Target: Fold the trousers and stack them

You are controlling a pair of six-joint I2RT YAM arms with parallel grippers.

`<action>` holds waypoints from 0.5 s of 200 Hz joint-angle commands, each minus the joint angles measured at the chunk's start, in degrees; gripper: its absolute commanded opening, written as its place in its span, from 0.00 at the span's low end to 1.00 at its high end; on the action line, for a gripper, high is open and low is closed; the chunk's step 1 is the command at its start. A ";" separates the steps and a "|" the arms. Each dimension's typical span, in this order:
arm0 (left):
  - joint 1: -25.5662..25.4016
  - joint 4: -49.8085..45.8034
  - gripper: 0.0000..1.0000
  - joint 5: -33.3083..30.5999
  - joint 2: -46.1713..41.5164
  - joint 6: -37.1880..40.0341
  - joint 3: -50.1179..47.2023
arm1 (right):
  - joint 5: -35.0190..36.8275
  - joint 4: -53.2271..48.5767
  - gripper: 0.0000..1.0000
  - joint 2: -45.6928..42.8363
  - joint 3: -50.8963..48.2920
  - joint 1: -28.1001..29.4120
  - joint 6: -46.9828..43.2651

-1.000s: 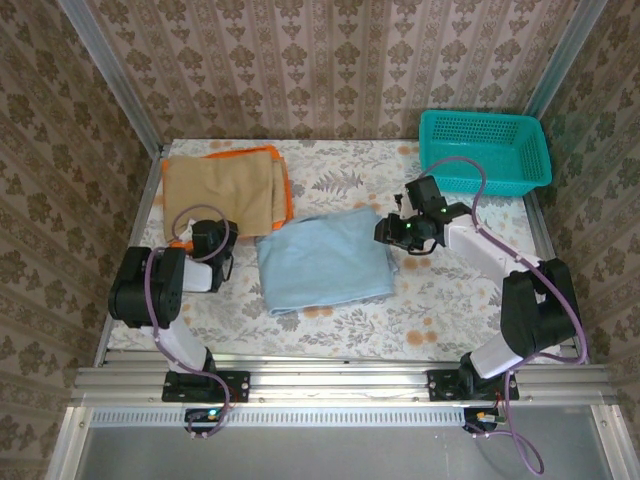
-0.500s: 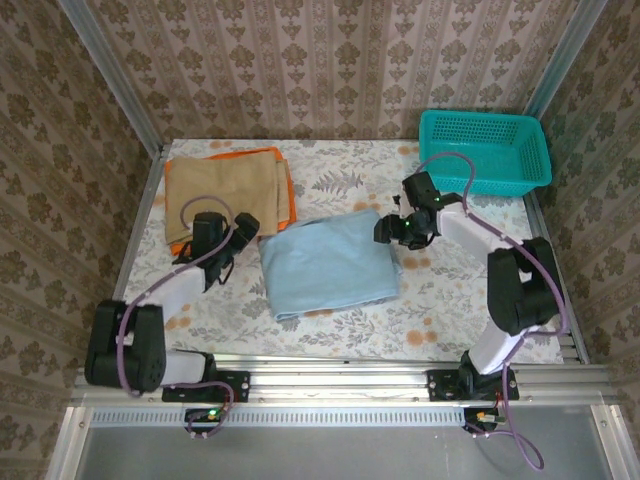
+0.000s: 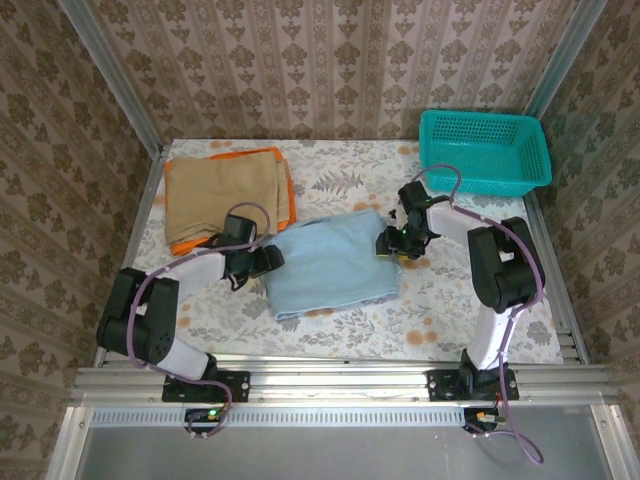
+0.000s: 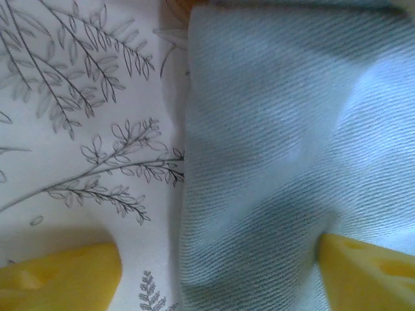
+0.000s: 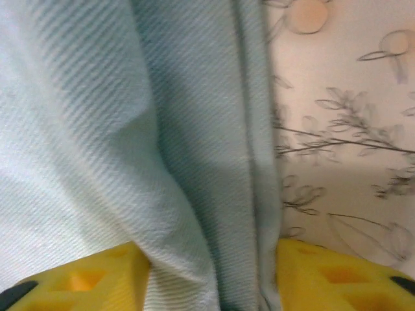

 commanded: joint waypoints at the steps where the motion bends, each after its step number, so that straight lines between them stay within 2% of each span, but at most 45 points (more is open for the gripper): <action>1: -1.83 8.77 0.68 6.32 5.59 -0.21 -3.53 | -4.02 1.46 0.39 0.85 -2.42 0.67 0.31; 19: -2.74 10.92 0.57 7.78 5.91 0.10 -3.59 | -6.18 1.58 0.26 0.49 -3.32 0.68 0.92; 31: -2.84 10.65 0.45 8.88 6.31 0.99 -2.77 | -6.21 3.33 0.16 0.17 -3.64 0.70 1.53; 49: -3.08 10.61 0.22 9.74 5.31 1.95 -2.33 | -5.44 3.33 0.00 -1.53 -4.19 0.51 2.12; 57: -3.40 10.55 0.11 10.19 4.26 2.35 -2.17 | -4.79 3.14 0.00 -2.78 -4.44 0.32 2.46; 61: -3.65 10.14 0.00 10.16 3.60 2.57 -2.00 | -4.62 3.36 0.00 -3.57 -4.73 0.20 2.74; 88: -5.42 5.52 0.00 10.33 -1.57 5.09 1.73 | -2.39 3.82 0.00 -10.37 -6.83 -0.83 4.90; 100: -8.18 2.69 0.00 10.17 -3.44 5.70 4.19 | -0.66 2.48 0.00 -12.93 -6.78 -0.86 5.36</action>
